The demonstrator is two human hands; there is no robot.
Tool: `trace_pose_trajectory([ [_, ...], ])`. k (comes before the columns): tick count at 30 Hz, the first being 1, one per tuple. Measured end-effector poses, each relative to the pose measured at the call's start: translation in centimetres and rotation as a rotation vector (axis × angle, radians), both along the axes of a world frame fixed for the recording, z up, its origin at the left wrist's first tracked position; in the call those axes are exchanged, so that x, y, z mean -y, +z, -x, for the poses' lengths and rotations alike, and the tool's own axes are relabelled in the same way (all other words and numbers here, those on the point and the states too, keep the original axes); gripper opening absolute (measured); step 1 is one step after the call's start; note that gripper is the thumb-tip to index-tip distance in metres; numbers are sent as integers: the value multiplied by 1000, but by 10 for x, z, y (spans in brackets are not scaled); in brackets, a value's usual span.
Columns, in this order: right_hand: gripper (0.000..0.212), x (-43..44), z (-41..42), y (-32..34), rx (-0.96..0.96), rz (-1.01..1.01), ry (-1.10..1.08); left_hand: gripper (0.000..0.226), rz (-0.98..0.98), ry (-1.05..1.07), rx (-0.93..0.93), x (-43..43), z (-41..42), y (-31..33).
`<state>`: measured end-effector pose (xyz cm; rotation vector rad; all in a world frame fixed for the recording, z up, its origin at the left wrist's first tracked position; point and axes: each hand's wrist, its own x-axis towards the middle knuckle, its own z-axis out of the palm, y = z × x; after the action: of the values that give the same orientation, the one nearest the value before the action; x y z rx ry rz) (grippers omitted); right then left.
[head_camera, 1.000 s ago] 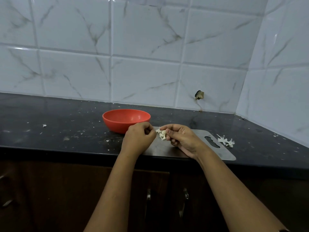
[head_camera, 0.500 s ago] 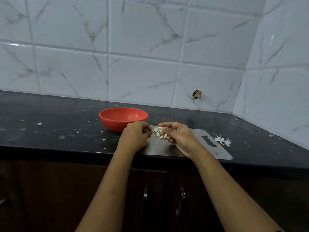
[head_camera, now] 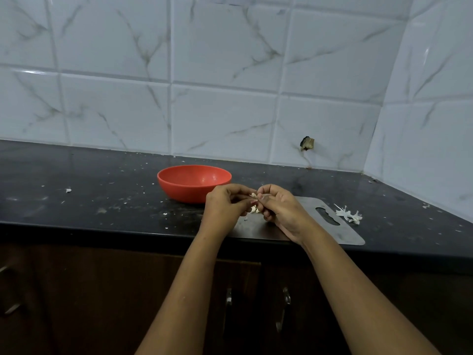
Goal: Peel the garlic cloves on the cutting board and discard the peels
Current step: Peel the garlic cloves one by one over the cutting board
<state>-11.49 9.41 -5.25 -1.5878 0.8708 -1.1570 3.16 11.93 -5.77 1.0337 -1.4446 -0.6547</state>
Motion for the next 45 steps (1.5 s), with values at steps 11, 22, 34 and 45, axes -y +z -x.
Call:
trace_pose_trajectory([
  [11,11,-1,-2,-5,-152,183,-183,11,128,213,229,5,3,-9],
  [22,14,-5,-1,-6,-303,339,-281,19,240,250,411,4,6,-11],
  [34,16,-4,-1,-7,-363,385,-304,15,203,216,422,6,6,-12],
  [45,22,-2,-1,-4,-172,139,-187,14,41,117,234,3,1,-5],
])
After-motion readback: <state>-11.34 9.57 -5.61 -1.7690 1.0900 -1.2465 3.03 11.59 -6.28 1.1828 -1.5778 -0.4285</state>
